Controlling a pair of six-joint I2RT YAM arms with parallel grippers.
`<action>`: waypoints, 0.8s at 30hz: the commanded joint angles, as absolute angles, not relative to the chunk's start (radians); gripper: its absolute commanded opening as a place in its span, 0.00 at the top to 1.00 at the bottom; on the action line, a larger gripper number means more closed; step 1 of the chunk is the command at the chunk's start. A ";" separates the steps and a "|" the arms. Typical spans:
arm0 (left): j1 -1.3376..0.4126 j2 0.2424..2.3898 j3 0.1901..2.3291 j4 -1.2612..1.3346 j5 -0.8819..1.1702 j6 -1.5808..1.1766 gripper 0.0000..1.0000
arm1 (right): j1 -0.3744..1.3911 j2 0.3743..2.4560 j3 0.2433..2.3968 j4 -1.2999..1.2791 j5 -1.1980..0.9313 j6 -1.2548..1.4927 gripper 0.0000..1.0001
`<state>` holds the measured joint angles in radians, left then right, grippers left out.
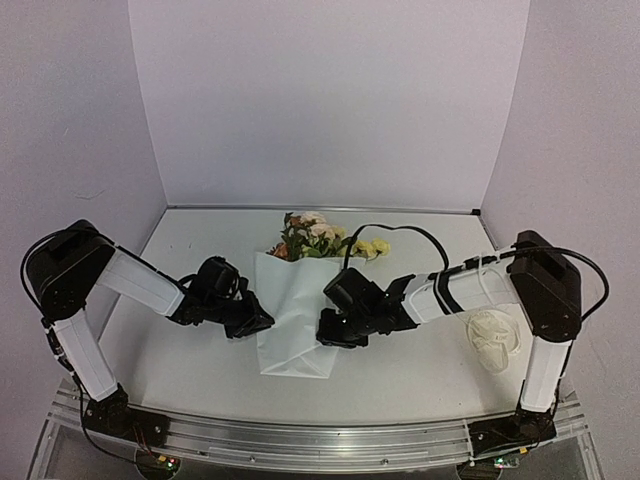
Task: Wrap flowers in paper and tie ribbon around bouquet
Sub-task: Adjust the folded bouquet at the center of the board.
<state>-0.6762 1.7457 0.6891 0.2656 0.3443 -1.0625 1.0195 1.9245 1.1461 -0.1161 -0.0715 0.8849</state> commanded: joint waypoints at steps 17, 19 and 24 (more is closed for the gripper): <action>-0.850 1.479 0.548 0.186 0.410 -0.941 0.86 | 0.996 1.988 1.120 -0.083 -0.037 0.976 0.81; -0.850 1.477 0.516 0.211 0.422 -0.957 0.88 | 0.997 1.990 1.121 -0.084 -0.037 0.978 0.81; -0.847 1.528 0.478 0.263 0.452 -1.002 0.91 | 0.997 1.992 1.131 -0.087 -0.039 0.978 0.81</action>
